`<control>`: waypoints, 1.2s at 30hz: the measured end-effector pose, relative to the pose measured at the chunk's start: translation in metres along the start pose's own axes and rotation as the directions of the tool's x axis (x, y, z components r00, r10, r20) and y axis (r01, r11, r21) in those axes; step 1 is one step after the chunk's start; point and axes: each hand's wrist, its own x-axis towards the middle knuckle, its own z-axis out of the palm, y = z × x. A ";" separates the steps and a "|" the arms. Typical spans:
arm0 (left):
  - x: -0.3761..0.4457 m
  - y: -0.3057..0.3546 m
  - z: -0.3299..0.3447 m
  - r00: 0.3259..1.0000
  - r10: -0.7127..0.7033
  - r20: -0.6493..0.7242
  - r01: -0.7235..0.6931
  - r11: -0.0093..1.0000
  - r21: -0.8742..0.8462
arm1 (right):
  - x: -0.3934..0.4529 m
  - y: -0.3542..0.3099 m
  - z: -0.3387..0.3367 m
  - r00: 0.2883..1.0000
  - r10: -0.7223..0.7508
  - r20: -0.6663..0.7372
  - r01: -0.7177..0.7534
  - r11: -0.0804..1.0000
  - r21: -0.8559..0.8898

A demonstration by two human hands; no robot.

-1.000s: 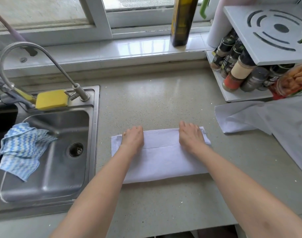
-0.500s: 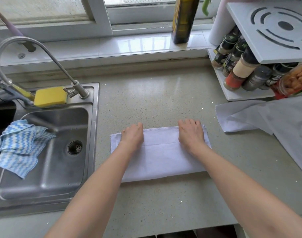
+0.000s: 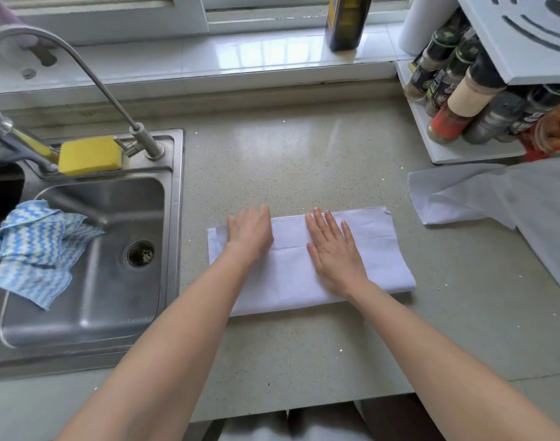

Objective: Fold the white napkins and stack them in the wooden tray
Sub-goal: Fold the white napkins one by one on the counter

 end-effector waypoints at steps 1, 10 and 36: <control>-0.006 0.002 0.001 0.995 0.022 -0.100 -0.018 0.999 0.032 | 0.000 -0.001 0.001 1.000 0.000 -0.003 0.000 1.000 -0.002; -0.051 0.017 0.021 0.936 0.243 0.255 -0.258 0.966 0.023 | -0.005 0.001 0.001 1.000 0.019 -0.001 -0.019 1.000 -0.001; -0.047 -0.001 0.042 0.939 0.310 0.148 -0.318 0.947 0.034 | -0.036 -0.019 0.030 0.980 0.158 -0.121 -0.154 0.987 0.038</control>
